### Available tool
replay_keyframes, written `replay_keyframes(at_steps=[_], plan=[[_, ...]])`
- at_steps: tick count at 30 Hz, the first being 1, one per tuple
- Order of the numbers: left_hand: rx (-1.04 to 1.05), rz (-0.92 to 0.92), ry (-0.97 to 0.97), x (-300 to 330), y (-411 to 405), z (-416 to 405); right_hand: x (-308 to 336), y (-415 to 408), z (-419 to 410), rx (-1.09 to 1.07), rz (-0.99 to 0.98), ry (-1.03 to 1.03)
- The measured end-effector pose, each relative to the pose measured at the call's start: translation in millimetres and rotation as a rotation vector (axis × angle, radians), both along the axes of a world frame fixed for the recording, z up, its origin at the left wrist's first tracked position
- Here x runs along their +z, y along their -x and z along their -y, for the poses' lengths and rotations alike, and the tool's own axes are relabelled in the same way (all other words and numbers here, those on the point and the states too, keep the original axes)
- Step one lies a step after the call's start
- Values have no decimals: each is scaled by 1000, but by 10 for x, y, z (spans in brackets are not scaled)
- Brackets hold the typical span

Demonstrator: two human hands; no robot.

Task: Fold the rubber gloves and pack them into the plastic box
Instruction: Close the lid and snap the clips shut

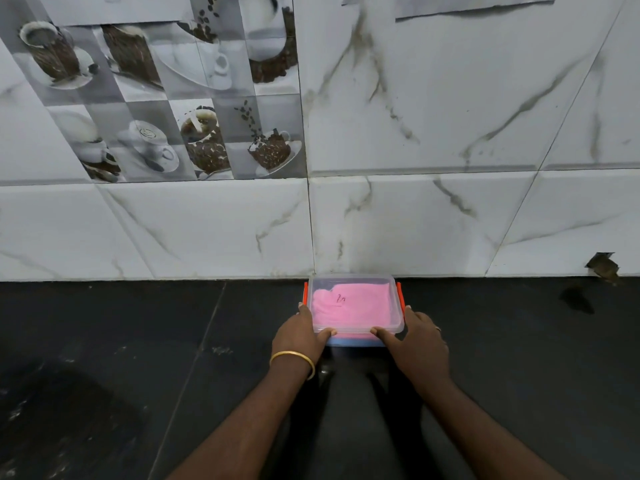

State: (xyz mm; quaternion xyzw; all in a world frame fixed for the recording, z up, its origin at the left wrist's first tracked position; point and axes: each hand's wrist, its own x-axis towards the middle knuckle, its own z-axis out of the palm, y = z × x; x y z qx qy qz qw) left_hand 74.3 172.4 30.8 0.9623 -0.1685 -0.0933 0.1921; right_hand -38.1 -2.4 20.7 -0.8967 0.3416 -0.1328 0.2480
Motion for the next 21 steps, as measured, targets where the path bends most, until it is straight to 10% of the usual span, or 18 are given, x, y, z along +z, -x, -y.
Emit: replay_keyframes(at_steps=[21], plan=[[-20,45,-110,-38,-662,332,-138,-638,408,29,0,34]])
